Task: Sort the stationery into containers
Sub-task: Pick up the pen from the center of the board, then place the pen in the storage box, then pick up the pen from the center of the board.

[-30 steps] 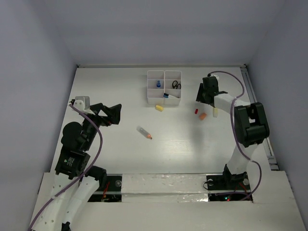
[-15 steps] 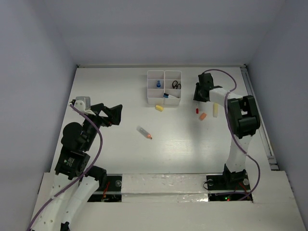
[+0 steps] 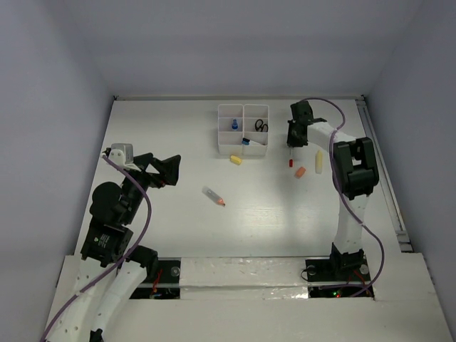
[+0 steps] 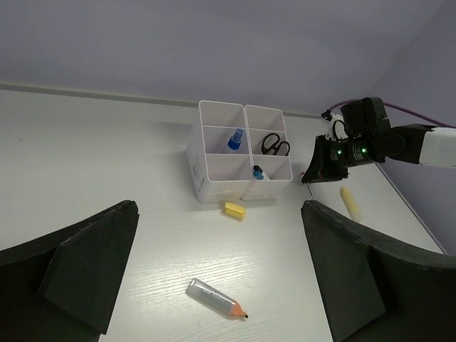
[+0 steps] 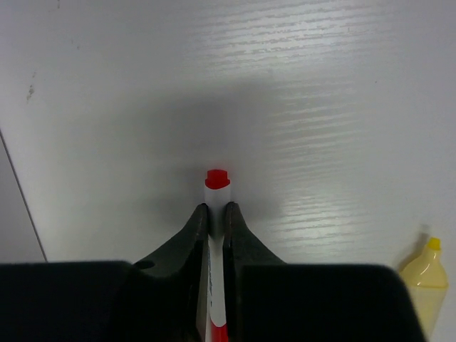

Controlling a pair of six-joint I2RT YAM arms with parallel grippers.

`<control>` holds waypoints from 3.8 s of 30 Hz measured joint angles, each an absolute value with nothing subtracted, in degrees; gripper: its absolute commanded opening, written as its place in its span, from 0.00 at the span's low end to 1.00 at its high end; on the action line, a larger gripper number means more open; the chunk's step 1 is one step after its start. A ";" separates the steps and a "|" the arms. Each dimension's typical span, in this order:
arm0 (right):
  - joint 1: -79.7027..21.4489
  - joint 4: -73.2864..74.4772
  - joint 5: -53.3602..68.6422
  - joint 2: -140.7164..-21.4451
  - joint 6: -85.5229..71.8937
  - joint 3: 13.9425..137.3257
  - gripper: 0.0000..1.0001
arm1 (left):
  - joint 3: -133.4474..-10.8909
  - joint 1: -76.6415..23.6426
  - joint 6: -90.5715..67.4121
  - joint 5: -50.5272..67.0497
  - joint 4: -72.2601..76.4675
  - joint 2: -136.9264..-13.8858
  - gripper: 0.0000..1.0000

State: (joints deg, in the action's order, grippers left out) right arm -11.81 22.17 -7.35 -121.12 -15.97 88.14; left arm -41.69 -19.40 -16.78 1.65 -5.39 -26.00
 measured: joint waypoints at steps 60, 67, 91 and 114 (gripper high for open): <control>-30.06 -71.35 -9.21 -112.25 4.73 52.93 0.04 | -41.69 -17.15 -16.78 2.79 -5.39 -28.08 0.99; -30.06 -71.59 -9.89 -112.27 4.67 51.48 0.41 | -41.69 -17.15 -16.78 2.81 -5.37 -28.08 0.99; -44.91 -20.99 8.91 -90.41 -12.10 59.59 0.17 | -41.69 -17.15 -16.78 2.83 -5.39 -27.99 0.99; -54.74 -3.03 14.79 -106.54 -25.15 60.73 0.82 | -41.69 -17.15 -16.78 2.85 -5.39 -27.20 0.99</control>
State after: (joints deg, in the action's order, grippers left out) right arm -54.74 -3.03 14.79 -106.54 -25.15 60.73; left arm -41.69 -17.15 -16.78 2.85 -5.39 -27.20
